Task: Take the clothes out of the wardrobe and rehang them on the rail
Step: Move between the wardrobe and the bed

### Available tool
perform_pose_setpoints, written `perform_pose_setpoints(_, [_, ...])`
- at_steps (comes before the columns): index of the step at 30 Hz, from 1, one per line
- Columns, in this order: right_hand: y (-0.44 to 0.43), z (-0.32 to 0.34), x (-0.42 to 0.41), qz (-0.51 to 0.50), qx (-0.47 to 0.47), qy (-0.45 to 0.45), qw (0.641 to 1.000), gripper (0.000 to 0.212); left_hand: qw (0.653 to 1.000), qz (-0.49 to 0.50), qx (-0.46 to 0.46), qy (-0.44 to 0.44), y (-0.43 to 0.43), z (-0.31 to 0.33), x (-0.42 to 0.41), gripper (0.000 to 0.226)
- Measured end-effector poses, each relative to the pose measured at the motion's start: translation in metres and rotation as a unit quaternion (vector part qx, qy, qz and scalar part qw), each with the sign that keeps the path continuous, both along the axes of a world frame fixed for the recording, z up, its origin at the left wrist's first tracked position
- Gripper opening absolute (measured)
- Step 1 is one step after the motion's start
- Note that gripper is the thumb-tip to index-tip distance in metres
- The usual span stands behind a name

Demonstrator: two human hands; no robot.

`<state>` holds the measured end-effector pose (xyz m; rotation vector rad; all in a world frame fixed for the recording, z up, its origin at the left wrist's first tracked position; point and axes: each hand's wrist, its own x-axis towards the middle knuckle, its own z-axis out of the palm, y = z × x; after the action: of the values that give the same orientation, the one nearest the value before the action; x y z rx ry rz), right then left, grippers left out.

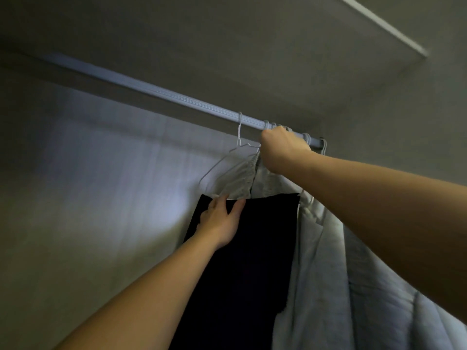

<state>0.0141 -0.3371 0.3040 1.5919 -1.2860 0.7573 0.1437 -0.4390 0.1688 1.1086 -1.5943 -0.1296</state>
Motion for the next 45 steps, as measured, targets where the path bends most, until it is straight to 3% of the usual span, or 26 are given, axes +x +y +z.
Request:
perform_pose_setpoints(6, [0.009, 0.006, 0.003, 0.035, -0.028, -0.028, 0.999, 0.017, 0.999, 0.045, -0.024, -0.010, 0.012, 0.007, 0.005, 0.072])
perform_pose_setpoints(13, [0.036, 0.009, -0.023, 0.074, -0.072, -0.022, 0.994, 0.004, 0.989, 0.094, -0.114, -0.025, 0.041, 0.018, 0.007, 0.067])
perform_pose_setpoints(21, [0.096, -0.026, -0.088, 0.156, -0.073, -0.043, 0.984, 0.021, 0.941, 0.161, -0.296, -0.038, 0.107, 0.023, -0.023, 0.073])
perform_pose_setpoints(26, [0.168, -0.062, -0.141, 0.166, -0.091, -0.034, 0.981, 0.019, 0.925, 0.112, -0.362, -0.037, 0.158, 0.021, -0.069, 0.073])
perform_pose_setpoints(35, [0.331, -0.134, -0.257, 0.090, -0.098, -0.063, 0.989, 0.017, 0.907, 0.006, -0.420, -0.032, 0.273, -0.008, -0.191, 0.050])
perform_pose_setpoints(43, [0.496, -0.195, -0.362, -0.042, -0.106, -0.102, 0.988, 0.014, 0.895, -0.118, -0.431, 0.008, 0.387, -0.050, -0.349, 0.023])
perform_pose_setpoints(45, [0.537, -0.209, -0.386, -0.082, -0.098, -0.098, 0.987, 0.014, 0.892, -0.175, -0.417, 0.000, 0.415, -0.066, -0.390, 0.025])
